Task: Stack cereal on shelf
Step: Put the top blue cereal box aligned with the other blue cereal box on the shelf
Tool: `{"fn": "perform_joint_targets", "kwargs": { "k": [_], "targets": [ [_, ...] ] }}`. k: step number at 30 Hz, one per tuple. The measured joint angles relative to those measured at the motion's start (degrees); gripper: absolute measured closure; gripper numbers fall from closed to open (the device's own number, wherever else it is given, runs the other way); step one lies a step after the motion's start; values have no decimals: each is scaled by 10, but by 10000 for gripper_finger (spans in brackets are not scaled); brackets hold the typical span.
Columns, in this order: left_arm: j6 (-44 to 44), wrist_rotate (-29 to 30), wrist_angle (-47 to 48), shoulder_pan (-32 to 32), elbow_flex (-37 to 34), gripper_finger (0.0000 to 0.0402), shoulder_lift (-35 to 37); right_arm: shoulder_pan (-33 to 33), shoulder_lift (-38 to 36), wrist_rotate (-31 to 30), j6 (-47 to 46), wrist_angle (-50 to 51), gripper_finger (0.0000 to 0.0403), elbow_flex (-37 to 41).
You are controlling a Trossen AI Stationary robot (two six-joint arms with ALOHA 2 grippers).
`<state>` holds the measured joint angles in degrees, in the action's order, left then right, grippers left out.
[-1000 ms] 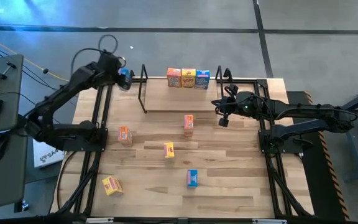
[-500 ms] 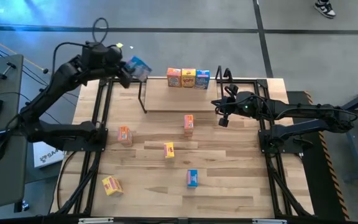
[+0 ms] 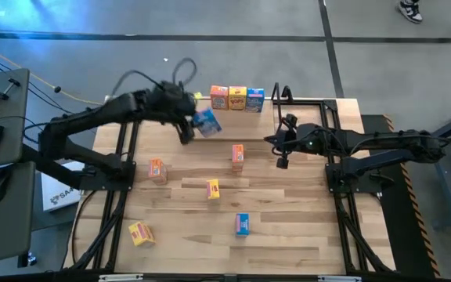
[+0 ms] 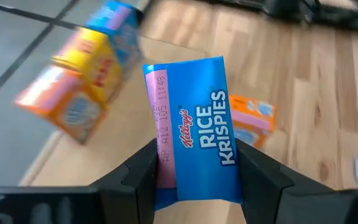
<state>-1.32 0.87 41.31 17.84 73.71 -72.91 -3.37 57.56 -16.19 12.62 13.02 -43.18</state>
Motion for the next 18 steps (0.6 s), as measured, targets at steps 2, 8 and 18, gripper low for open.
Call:
{"fn": "perform_joint_targets", "kwargs": {
  "k": [2,8,18],
  "targets": [
    [4,19,-25,-31,-35,245,-3,14,0,-9,-5,2,403,0],
    [37,76,-76,-106,-128,246,-3,40,0,-29,-6,4,403,0],
    [71,101,-139,-146,-225,246,-3,43,0,-29,-9,-9,403,0]
  ]
}}
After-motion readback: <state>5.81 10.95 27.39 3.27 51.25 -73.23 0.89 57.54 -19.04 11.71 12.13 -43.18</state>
